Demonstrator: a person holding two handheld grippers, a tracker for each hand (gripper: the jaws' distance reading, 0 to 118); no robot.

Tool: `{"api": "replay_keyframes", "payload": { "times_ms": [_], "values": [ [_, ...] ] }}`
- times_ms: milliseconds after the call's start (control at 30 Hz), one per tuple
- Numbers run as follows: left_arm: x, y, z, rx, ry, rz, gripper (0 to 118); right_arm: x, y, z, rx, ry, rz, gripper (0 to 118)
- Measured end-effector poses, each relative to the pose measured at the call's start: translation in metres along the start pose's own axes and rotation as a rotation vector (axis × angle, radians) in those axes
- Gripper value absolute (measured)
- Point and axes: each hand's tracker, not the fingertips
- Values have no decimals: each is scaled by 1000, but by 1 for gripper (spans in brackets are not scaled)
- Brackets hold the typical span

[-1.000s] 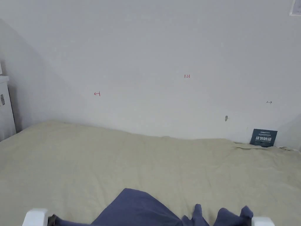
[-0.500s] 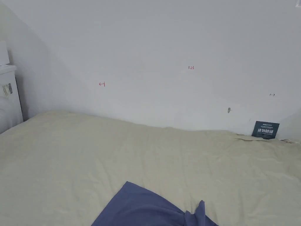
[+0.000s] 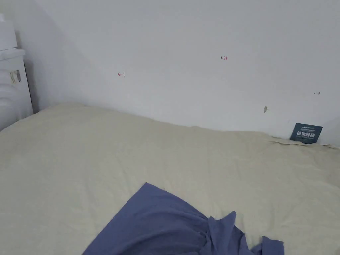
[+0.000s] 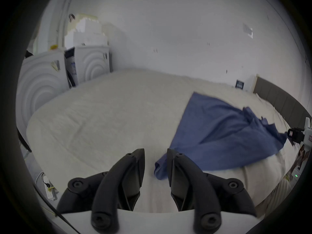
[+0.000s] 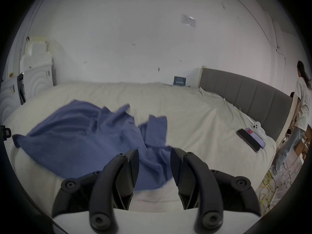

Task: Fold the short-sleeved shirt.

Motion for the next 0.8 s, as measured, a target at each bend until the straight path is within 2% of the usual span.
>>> {"api": "replay_keyframes", "payload": {
  "times_ms": [200, 233, 267, 300, 333, 400, 533, 633, 800],
  "values": [
    [28, 34, 21, 136, -19, -58, 27, -25, 37, 6, 97, 66, -29, 39],
    [33, 41, 20, 169, -34, -62, 26, -29, 41, 6, 114, 89, -18, 32],
    [39, 48, 21, 195, -52, -73, 18, -35, 45, 5, 135, 89, -1, 5],
    [46, 54, 23, 208, -63, -94, 8, -39, 48, 5, 160, 76, 17, 0],
    [55, 60, 24, 233, -55, -124, 0, -45, 50, 8, 164, 80, 11, 0],
    [64, 68, 27, 253, -87, -140, 0, -49, 55, 8, 151, 116, 8, 0],
    [72, 76, 30, 243, -105, -153, 0, -58, 57, 11, 157, 116, 34, 0],
    [54, 82, 20, 96, -131, -106, 0, -55, 54, 9, 137, 122, 23, 0],
    [5, 75, -21, -120, -94, -47, 0, -54, 47, 6, 94, 127, 29, 0]
  ]
}}
